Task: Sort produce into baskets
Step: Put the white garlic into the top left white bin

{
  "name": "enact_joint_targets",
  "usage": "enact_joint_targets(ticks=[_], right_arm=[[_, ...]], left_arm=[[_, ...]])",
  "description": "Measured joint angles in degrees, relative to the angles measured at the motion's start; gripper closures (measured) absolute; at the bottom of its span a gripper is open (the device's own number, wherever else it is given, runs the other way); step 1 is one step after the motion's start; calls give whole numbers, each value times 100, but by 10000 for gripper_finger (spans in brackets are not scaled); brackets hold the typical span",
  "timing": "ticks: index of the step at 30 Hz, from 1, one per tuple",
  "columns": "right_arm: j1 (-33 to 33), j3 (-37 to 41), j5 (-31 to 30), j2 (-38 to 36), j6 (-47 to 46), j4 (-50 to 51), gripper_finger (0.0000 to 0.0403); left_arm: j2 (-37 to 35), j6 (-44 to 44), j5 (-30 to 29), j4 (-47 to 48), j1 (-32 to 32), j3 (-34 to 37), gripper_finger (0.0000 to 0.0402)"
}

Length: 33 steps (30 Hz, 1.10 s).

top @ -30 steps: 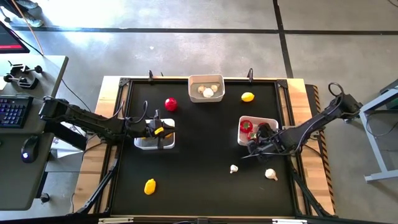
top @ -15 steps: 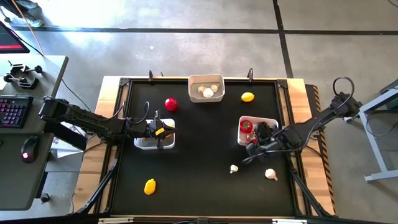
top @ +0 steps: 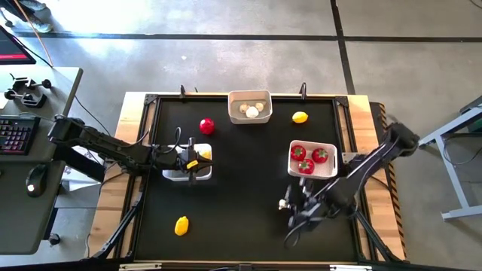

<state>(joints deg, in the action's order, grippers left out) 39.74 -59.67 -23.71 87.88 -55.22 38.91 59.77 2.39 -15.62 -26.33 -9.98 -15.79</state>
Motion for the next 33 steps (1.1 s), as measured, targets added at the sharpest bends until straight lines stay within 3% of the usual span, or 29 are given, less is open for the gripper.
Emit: enact_joint_targets(ticks=[5, 11, 16, 28, 33], right_arm=[[181, -238, -36, 770, -156, -30, 359], [136, -425, -332, 1483, -322, 14, 241], [1, -438, -451, 1564, -329, 103, 165], [-18, -440, -655, 1564, -316, 710, 151], [-99, -440, -990, 1564, 157, 813, 151]], left_arm=[[0, 34, 0, -7, -80, 0, 402], [0, 54, 0, -7, -94, 0, 401], [0, 55, 0, -8, -96, 0, 401], [1, 55, 0, -4, -96, 0, 401], [0, 57, 0, -2, -95, 0, 402]])
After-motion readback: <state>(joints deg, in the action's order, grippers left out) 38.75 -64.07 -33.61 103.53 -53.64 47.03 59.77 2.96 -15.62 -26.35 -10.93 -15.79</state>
